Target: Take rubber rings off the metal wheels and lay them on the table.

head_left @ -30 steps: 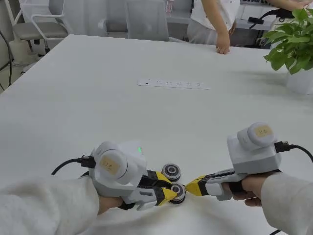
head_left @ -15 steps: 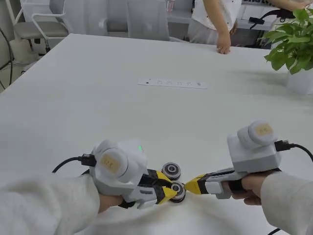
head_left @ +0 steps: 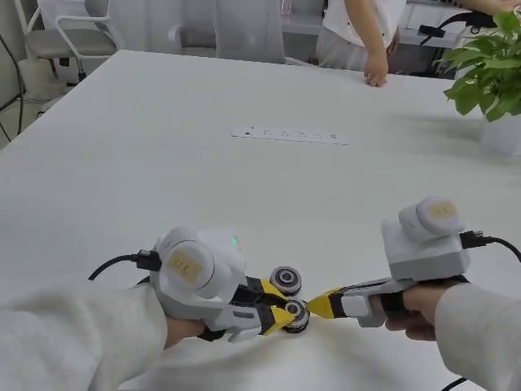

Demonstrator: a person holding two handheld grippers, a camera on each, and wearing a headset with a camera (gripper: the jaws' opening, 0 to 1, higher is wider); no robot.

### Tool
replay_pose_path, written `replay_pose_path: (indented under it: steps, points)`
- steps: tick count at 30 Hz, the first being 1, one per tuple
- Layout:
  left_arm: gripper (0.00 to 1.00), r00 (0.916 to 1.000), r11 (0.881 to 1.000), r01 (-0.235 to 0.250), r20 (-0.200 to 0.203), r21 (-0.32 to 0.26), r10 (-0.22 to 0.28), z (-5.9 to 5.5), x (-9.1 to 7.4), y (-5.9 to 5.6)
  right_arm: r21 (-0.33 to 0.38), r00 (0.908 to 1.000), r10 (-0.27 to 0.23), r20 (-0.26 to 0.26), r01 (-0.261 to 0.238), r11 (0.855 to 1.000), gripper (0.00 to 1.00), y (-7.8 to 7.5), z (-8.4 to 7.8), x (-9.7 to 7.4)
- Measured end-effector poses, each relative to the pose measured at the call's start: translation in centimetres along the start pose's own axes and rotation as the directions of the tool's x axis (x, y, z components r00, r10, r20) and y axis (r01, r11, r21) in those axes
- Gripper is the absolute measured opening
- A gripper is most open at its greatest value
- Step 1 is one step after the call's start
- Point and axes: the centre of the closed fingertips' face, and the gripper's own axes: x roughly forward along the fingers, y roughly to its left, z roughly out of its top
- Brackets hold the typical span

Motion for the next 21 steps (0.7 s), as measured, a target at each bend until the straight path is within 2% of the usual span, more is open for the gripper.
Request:
replay_pose_path:
  steps: [21]
  points:
    - [0.07, 0.9998, 1.000, 0.007, -0.017, 0.003, -0.007, -0.04, -0.03, -0.02, 0.022, 0.9996, 0.024, -0.013, -0.023, 0.999, 0.00, 0.65, -0.06, 0.04]
